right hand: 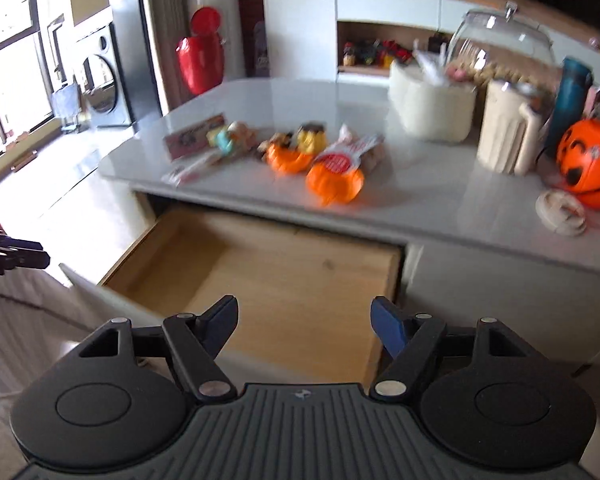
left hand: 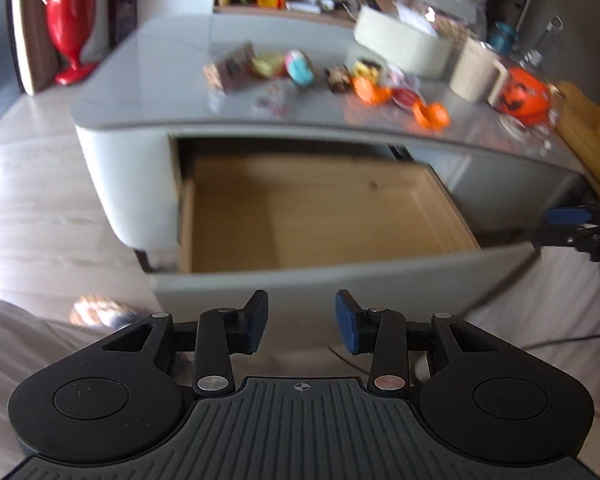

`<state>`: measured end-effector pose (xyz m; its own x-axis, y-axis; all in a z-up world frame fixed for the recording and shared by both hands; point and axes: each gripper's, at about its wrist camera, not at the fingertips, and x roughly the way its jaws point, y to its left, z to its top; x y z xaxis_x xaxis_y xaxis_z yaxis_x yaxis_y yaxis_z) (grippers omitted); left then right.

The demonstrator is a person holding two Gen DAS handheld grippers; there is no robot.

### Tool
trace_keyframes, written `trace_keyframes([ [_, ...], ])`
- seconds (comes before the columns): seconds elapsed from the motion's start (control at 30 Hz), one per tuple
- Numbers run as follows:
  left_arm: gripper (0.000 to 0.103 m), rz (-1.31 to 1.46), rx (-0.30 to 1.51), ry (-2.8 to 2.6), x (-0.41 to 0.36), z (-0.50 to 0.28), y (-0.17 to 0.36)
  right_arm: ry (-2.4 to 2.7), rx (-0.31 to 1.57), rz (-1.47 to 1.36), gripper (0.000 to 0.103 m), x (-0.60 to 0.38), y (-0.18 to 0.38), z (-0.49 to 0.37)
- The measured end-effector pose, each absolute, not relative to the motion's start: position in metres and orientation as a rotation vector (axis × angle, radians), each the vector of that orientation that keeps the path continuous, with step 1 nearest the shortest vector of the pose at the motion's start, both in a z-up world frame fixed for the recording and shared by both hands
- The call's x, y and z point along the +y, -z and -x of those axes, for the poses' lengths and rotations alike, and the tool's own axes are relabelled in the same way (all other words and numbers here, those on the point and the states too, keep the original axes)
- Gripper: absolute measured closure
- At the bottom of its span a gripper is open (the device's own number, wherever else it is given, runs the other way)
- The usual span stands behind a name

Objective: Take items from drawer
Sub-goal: 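Push the empty drawer closed with both tools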

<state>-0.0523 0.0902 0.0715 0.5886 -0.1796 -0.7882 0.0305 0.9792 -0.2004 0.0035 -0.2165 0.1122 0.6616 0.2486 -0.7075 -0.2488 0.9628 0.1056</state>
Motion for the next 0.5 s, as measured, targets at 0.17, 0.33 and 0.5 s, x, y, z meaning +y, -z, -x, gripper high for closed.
trace_keyframes([
  [0.17,0.062,0.131,1.012,0.168,0.058,0.022,-0.039,-0.404,1.031,-0.081,0.034,-0.185,-0.053,-0.006],
  [0.33,0.060,0.161,1.015,0.112,0.053,-0.001,-0.016,-0.328,1.073,-0.053,0.036,-0.165,-0.027,-0.031],
  [0.5,0.059,0.212,0.948,0.081,0.062,-0.021,-0.013,-0.290,1.064,-0.107,0.036,-0.166,-0.020,-0.054],
])
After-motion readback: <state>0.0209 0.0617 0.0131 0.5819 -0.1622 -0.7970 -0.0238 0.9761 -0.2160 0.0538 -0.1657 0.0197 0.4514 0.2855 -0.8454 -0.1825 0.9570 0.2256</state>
